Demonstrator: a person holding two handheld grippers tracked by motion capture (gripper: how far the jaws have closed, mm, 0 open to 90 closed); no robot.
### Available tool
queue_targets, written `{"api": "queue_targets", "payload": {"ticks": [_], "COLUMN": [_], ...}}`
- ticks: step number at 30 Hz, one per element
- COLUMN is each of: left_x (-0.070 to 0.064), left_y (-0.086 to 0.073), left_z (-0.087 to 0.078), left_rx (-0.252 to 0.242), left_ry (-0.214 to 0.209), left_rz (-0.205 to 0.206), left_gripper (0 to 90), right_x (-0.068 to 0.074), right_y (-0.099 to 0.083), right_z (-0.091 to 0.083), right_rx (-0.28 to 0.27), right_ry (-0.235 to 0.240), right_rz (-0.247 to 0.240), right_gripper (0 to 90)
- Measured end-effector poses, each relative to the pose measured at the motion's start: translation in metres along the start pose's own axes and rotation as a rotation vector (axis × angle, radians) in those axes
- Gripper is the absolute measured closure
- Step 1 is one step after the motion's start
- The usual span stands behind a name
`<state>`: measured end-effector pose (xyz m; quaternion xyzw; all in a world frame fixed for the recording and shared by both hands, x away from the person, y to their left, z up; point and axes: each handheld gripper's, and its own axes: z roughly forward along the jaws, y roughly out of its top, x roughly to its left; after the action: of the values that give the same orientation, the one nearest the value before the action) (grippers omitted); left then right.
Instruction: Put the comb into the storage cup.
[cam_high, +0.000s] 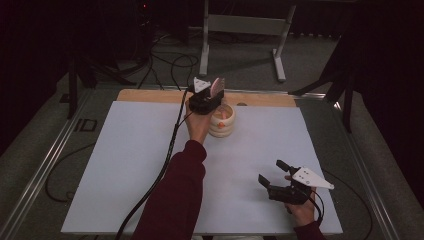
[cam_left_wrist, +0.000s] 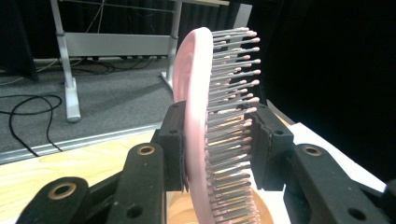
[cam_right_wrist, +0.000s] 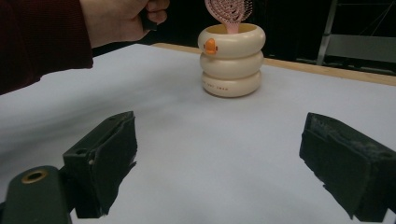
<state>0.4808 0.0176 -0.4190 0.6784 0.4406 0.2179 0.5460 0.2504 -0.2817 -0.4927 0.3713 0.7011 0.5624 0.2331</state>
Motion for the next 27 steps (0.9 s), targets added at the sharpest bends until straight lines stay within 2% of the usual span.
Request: {"api": "queue_targets", "payload": {"ticks": [12, 27], "left_x": [0.005, 0.015], "left_y": [-0.001, -0.005], "left_z": [-0.001, -0.003], "left_rx": [0.009, 0.033], "left_ry": [0.000, 0.023], "left_rz": [-0.001, -0.005], "left_gripper": [61.8, 59.1], "right_x": [0.000, 0.000], "right_y": [0.000, -0.001], "right_z": [0.001, 0.002], "right_rx": [0.000, 0.001], "right_ry": [0.003, 0.004], "right_rz": [0.001, -0.003], "right_gripper": [10.8, 10.8]}}
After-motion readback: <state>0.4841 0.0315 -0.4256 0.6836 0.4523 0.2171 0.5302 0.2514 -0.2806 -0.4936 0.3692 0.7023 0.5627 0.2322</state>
